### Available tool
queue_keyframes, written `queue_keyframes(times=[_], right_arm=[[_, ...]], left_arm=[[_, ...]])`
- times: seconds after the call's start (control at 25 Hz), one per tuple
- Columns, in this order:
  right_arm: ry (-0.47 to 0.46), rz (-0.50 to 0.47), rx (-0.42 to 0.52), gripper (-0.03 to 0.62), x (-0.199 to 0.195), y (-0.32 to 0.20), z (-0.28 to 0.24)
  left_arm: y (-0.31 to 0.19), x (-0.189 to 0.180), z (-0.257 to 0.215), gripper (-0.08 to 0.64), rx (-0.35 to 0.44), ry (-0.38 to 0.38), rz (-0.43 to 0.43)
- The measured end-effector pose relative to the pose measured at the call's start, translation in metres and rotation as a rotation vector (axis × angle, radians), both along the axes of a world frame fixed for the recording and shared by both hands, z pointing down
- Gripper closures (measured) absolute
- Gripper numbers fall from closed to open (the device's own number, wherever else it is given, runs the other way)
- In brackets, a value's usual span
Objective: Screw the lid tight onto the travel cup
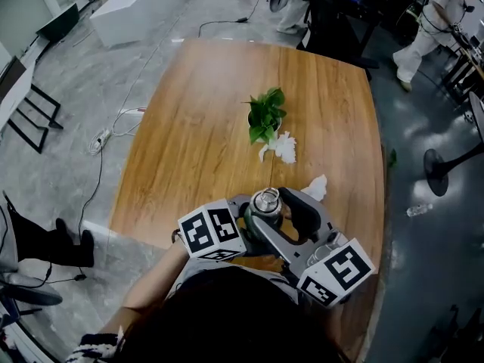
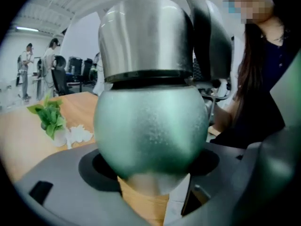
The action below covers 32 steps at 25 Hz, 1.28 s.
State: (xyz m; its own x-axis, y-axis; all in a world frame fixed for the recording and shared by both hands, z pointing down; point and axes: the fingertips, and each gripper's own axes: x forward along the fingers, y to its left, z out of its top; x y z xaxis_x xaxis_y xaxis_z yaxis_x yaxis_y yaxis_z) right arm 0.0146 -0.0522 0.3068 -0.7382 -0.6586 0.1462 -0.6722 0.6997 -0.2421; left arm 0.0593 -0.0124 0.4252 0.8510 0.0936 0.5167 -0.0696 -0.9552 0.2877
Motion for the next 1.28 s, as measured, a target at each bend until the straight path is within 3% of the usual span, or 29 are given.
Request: queue_keyframes(times=[0.12,0.24,0.32,0.48,0.56,0.84,0.92,1.0,1.12,1.28], right_arm=[[0.118,0.107,0.043,0.334,0.007,-0.009,0.009],[0.149,0.116,0.060,0.344,0.005,-0.010,0.011],[0.092,0.048,0.038,0.343,-0.001,-0.004,0.007],[-0.016,-0.093,-0.028,0.332,-0.011,0.008,0.002],[-0.014,-0.103,-0.024,0.333,-0.013,0.009,0.002],[0.113,0.088,0.020,0.333,0.001,-0.009,0.013],[0.108,0.096,0.017,0.333,0.001,-0.009,0.014],[0.049,0.025,0.000,0.333,-0.004,-0.003,0.011],[-0.021,-0.098,-0.019,0.331,-0.009,0.007,0.002],[-0.016,-0.137,-0.011,0.331,-0.011,0.010,0.003]], left_arm=[[-0.030,-0.009,0.015,0.160,0.062,-0.128,-0.181],[-0.043,-0.018,0.020,0.160,0.131,-0.191,-0.233],[-0.033,-0.017,0.015,0.160,0.130,-0.147,-0.144],[0.010,-0.011,-0.004,0.160,0.037,0.016,0.153],[0.013,-0.010,-0.005,0.160,0.039,0.011,0.179],[-0.029,-0.010,0.014,0.160,0.157,-0.167,-0.085],[-0.038,-0.011,0.016,0.160,0.210,-0.205,-0.132],[-0.031,-0.010,0.014,0.160,0.207,-0.170,-0.077],[-0.004,-0.007,0.001,0.160,0.103,-0.042,0.086],[0.014,-0.007,-0.002,0.160,0.060,-0.014,0.218]])
